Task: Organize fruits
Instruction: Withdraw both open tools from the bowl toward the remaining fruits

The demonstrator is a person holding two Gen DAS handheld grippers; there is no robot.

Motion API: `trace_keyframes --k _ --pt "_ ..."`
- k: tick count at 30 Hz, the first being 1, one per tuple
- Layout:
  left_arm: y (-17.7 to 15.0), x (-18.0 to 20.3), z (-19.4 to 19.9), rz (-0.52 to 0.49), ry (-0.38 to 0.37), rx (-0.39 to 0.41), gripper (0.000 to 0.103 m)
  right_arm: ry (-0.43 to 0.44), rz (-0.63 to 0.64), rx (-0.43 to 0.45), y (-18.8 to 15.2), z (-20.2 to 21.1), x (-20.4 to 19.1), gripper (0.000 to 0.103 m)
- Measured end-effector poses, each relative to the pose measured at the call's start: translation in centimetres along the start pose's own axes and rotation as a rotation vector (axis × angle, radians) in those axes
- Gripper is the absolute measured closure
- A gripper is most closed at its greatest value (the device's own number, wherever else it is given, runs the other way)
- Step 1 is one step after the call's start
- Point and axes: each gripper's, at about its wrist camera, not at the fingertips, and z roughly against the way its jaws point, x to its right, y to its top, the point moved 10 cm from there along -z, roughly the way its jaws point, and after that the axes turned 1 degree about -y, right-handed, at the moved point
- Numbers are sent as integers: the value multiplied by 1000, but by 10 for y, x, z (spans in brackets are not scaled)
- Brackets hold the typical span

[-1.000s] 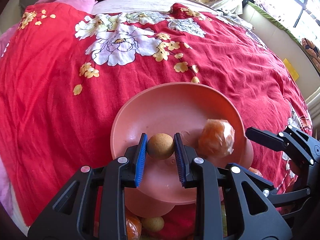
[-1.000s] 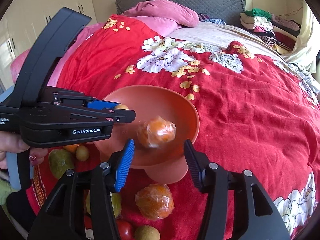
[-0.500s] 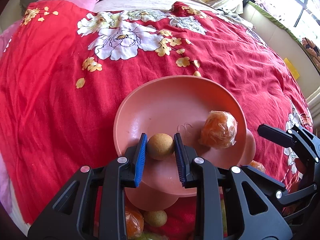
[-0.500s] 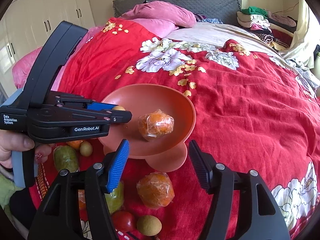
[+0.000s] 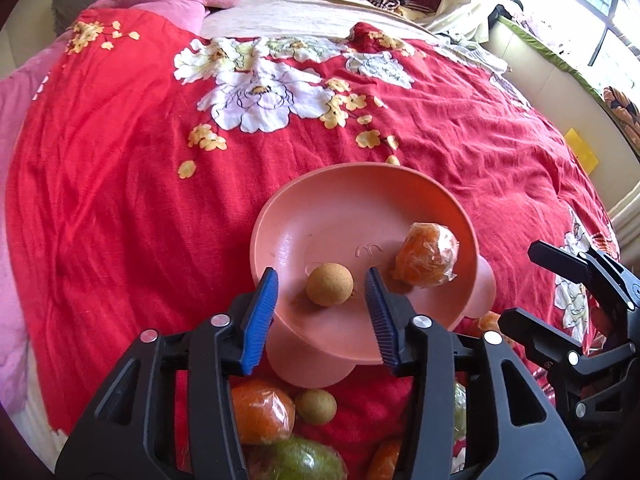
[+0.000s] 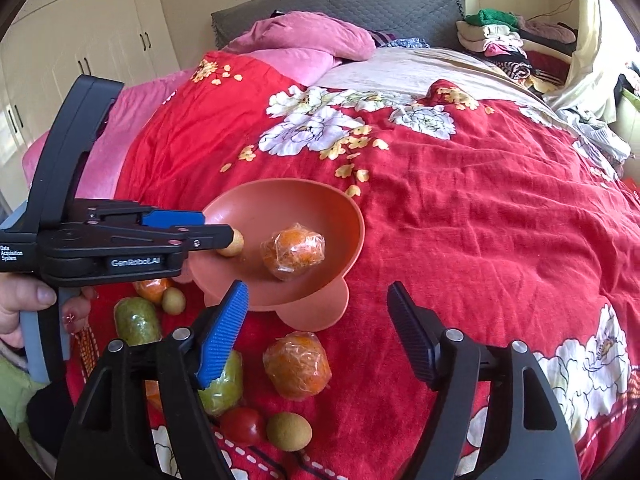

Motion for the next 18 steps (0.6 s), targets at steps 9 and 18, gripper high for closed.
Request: trace_keyframes --k 9,18 --pt "0 -7 21 25 16 42 50 -13 -17 29 6 14 4 25" --pt "2 -6 46 32 14 97 37 -37 -41 55 8 29 14 20"
